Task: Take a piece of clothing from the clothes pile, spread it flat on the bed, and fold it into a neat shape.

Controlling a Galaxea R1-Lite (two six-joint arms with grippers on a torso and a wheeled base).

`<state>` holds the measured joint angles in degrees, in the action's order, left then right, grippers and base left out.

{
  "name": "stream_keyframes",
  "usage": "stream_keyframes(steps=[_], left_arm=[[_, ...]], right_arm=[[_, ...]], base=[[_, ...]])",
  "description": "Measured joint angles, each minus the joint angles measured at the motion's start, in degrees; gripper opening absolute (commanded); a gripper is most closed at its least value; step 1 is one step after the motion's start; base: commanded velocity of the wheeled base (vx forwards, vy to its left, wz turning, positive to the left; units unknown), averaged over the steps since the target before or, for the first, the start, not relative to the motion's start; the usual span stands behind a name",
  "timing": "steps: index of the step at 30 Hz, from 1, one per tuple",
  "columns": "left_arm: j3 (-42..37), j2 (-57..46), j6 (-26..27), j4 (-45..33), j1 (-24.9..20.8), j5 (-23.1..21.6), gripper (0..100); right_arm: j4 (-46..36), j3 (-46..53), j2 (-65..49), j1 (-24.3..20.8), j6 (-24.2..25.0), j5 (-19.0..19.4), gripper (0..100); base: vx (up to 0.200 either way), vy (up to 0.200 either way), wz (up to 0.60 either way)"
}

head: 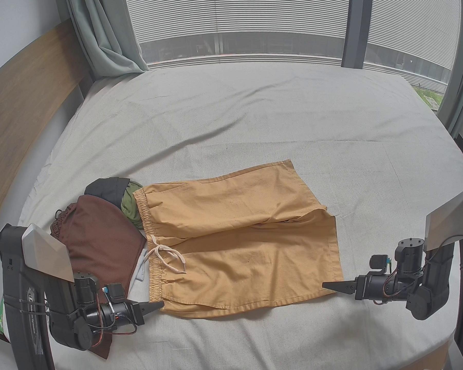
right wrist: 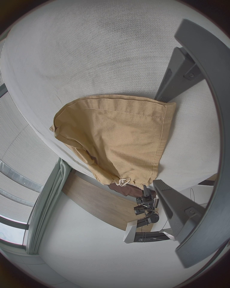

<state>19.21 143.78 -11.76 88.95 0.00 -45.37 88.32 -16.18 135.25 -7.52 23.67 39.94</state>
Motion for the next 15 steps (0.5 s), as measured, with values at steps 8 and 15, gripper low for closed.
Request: stream_keyframes(steps=[8,15], left_arm=[[0.0,0.0,0.0,0.0,0.1,0.0,0],[0.1,0.0,0.0,0.0,0.2,0.0,0]], right_arm=[[0.0,-0.8,1.2,0.5,0.0,0.0,0],[0.0,-1.2,2.2,0.9,0.0,0.0,0]], base=[[0.0,0.0,0.0],[0.0,0.0,0.0]])
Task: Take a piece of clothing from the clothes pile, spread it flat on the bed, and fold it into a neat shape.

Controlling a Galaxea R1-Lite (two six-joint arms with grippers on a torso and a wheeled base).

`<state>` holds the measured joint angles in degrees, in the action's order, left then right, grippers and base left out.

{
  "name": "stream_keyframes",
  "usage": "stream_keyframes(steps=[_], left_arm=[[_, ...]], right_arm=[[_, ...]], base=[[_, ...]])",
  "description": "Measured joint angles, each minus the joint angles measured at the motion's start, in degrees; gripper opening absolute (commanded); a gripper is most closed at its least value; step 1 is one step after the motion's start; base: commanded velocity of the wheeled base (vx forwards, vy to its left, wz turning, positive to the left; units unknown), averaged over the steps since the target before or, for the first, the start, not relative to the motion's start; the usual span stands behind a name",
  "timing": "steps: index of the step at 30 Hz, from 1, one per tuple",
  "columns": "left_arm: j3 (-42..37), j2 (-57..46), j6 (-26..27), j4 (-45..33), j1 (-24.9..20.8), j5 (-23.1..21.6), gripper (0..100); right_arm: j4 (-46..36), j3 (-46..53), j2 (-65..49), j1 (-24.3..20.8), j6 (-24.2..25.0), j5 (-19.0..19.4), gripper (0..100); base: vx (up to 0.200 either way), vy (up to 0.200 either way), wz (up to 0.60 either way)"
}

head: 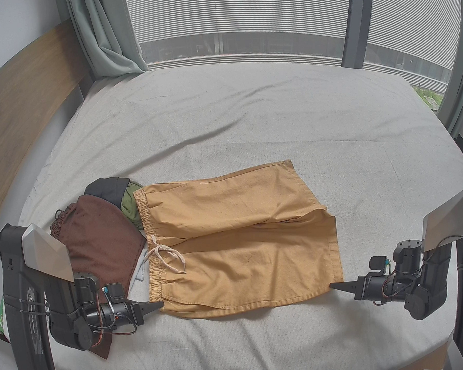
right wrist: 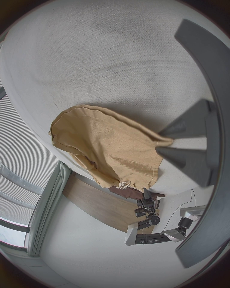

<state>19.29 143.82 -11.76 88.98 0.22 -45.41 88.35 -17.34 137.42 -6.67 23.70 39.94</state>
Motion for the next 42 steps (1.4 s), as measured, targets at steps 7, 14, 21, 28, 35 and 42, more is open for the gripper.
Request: stream_keyframes(steps=[7,14,21,28,35,42], left_arm=[[0.0,0.0,0.0,0.0,0.0,0.0,0],[-0.5,-0.2,0.1,0.0,0.2,0.0,0],[-2.4,-1.3,1.4,0.0,1.4,-2.8,0],[-7.1,-4.2,3.7,0.0,3.6,-7.5,0],[-10.1,-5.7,7.6,0.0,5.3,-9.3,0],[-13.0,-6.0,13.1,-0.1,6.3,-12.2,0]], right_arm=[[0.0,-0.6,0.9,0.5,0.0,0.1,0],[0.0,0.1,1.3,0.6,-0.3,0.0,0],[0.0,2.0,1.3,0.3,-1.7,0.1,0],[-0.1,4.8,1.2,0.3,-7.3,0.2,0],[-0.1,8.8,0.9,0.0,-11.6,0.3,0],[-0.2,12.0,0.9,0.0,-19.4,0.4,0]], base=[[0.0,0.0,0.0],[0.0,0.0,0.0],[0.0,0.0,0.0],[0.0,0.0,0.0],[0.0,0.0,0.0],[0.0,0.0,0.0]])
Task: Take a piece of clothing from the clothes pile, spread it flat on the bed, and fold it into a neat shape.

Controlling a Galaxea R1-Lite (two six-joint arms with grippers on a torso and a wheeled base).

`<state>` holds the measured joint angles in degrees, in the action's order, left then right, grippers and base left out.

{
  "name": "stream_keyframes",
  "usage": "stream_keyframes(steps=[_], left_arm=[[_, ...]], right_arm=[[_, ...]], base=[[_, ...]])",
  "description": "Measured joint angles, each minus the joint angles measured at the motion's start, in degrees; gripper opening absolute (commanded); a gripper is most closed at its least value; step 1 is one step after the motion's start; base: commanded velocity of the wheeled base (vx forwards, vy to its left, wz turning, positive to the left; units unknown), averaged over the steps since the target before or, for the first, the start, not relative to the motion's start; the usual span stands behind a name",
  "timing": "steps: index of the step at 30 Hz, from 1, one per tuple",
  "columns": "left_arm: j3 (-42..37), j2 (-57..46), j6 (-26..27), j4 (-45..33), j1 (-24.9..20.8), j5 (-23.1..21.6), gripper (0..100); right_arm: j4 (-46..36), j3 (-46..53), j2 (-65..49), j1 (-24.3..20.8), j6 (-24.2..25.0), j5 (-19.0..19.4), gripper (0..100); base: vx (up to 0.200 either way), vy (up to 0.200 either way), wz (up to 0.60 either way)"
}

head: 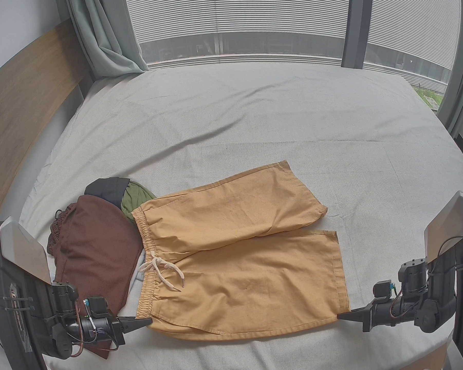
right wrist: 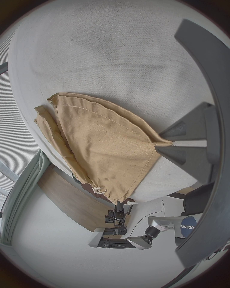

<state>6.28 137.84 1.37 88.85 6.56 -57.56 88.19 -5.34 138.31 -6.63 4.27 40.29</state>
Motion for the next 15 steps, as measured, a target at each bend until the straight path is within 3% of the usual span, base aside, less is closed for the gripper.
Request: stream_keyframes(steps=[9,10,15], left_arm=[[-0.8,1.3,2.3,0.0,0.2,-0.3,0],[-0.7,1.5,2.7,0.0,0.2,-0.3,100],[-0.6,2.0,2.9,0.0,0.2,-0.3,100]], right_arm=[[0.0,0.4,0.2,0.3,-0.6,0.0,0],[0.0,0.2,0.2,0.3,-0.6,0.0,0],[0.0,-0.3,0.3,0.3,-0.4,0.0,0]], base=[[0.0,0.0,0.0],[0.0,0.0,0.0],[0.0,0.0,0.0]])
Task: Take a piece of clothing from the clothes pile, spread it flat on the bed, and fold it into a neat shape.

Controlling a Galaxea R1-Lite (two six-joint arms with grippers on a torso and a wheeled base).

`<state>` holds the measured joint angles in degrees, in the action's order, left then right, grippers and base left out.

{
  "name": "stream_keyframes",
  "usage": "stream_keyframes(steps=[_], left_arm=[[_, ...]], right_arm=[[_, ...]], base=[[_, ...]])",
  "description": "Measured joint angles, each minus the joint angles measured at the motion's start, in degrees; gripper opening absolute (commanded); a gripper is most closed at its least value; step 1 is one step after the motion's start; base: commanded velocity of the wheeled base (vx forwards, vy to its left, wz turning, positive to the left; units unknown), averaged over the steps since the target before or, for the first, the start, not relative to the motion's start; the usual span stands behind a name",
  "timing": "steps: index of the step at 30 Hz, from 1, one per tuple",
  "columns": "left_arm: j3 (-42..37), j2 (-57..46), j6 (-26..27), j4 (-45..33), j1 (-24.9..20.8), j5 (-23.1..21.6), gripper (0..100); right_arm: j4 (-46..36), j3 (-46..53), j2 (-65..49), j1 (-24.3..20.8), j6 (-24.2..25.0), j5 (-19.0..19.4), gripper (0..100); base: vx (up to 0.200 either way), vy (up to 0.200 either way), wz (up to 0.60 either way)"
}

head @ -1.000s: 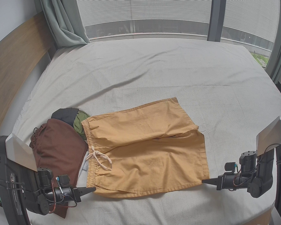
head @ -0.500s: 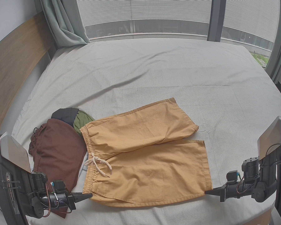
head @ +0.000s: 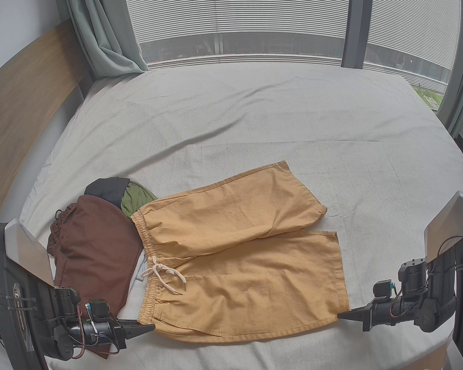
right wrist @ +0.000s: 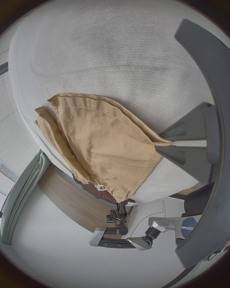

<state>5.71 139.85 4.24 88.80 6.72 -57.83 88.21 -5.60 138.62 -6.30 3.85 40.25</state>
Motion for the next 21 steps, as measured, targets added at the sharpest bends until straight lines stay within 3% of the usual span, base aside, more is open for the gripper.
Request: stream_keyframes(steps=[19,20,21], left_arm=[[1.7,3.0,0.3,0.0,-0.3,0.7,100],[1.9,3.2,0.3,0.0,-0.3,0.8,0],[2.1,3.3,0.2,0.0,-0.3,0.8,0]], right_arm=[[0.0,-1.5,0.3,-0.1,0.2,0.0,0],[0.1,-1.7,0.3,-0.1,0.2,0.0,0],[0.0,-1.8,0.3,0.0,0.2,0.0,0]], base=[[0.0,0.0,0.0],[0.0,0.0,0.0],[0.0,0.0,0.0]])
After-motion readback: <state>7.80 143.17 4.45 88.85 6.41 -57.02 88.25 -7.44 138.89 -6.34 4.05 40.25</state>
